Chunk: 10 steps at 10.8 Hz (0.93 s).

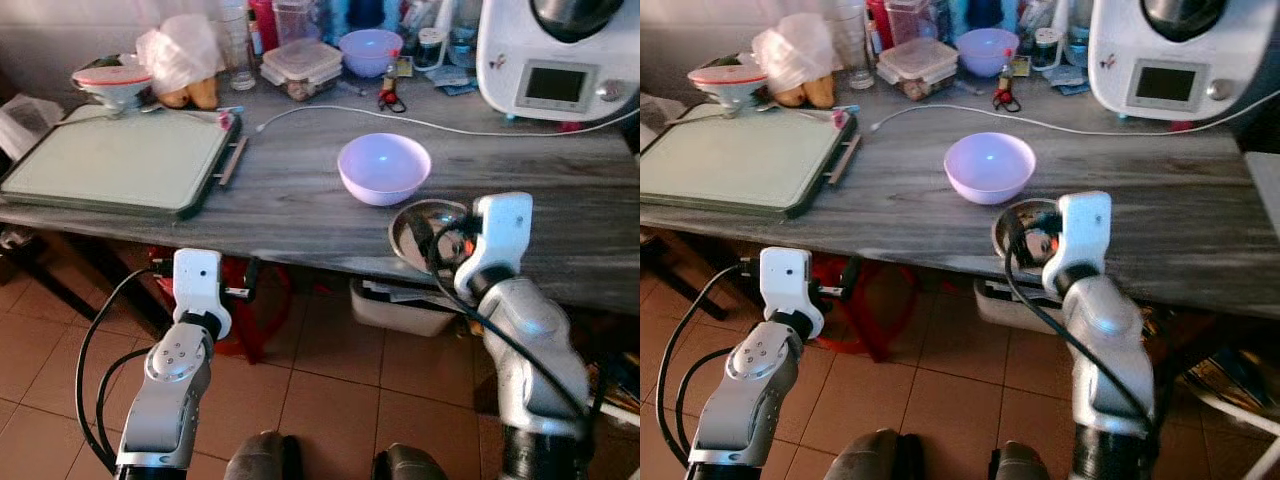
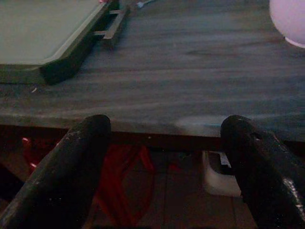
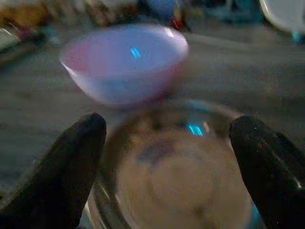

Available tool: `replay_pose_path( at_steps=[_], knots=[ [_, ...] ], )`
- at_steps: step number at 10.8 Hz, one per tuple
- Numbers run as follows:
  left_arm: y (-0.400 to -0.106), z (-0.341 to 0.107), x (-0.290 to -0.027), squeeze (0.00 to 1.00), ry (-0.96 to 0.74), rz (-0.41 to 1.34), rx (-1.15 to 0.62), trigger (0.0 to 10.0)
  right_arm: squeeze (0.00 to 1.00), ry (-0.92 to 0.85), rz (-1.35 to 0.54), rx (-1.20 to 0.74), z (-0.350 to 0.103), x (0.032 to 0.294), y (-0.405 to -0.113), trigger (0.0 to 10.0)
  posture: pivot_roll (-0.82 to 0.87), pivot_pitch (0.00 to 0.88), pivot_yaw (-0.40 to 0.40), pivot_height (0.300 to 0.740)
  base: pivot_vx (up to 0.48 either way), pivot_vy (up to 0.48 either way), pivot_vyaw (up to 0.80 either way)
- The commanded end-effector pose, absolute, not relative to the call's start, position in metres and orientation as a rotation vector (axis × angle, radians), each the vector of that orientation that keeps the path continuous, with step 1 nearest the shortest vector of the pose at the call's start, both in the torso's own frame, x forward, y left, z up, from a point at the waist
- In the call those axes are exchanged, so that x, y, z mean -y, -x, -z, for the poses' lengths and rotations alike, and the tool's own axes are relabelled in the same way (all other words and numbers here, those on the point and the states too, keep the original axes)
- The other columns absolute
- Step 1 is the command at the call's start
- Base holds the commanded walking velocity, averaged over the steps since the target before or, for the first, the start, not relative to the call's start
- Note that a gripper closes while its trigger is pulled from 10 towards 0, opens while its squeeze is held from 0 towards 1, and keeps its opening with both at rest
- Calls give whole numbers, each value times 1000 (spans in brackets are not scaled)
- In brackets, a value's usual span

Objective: Setting the table

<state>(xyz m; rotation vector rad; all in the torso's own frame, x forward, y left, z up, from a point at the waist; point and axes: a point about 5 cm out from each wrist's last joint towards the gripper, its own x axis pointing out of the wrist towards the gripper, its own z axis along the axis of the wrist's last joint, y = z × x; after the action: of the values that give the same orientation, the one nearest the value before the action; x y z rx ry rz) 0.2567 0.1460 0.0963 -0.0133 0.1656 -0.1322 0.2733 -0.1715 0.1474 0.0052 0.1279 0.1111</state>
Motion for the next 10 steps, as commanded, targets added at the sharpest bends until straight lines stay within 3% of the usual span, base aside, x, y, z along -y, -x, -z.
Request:
replay_pose_path(
  at_steps=[1,4,6,7,9,10],
  knots=[
    [-254,-99,-148,0,9,129,-162,10000,890,-15,-83,-131,-148,175,-273,10000,-59,77,79,740,0,0,0],
    [-252,-100,-148,0,3,140,-167,10000,824,-17,-51,-152,-149,178,-280,10000,-49,94,84,740,0,0,0],
    [-249,-99,-148,0,1,143,-176,10000,682,-17,-48,-178,-150,177,-288,10000,-41,109,85,740,0,0,0],
    [-248,-100,-149,0,-1,143,-179,10000,667,-21,-47,-190,-150,177,-290,10000,-38,113,84,740,0,0,0],
    [-243,-99,-150,0,-4,140,-192,10000,392,-26,-62,-263,-143,173,-294,10000,-29,138,85,740,0,0,0],
    [-241,-99,-150,0,-4,143,-197,10000,165,-13,-71,-300,-139,172,-295,10000,-26,144,85,740,0,0,0]
  ],
)
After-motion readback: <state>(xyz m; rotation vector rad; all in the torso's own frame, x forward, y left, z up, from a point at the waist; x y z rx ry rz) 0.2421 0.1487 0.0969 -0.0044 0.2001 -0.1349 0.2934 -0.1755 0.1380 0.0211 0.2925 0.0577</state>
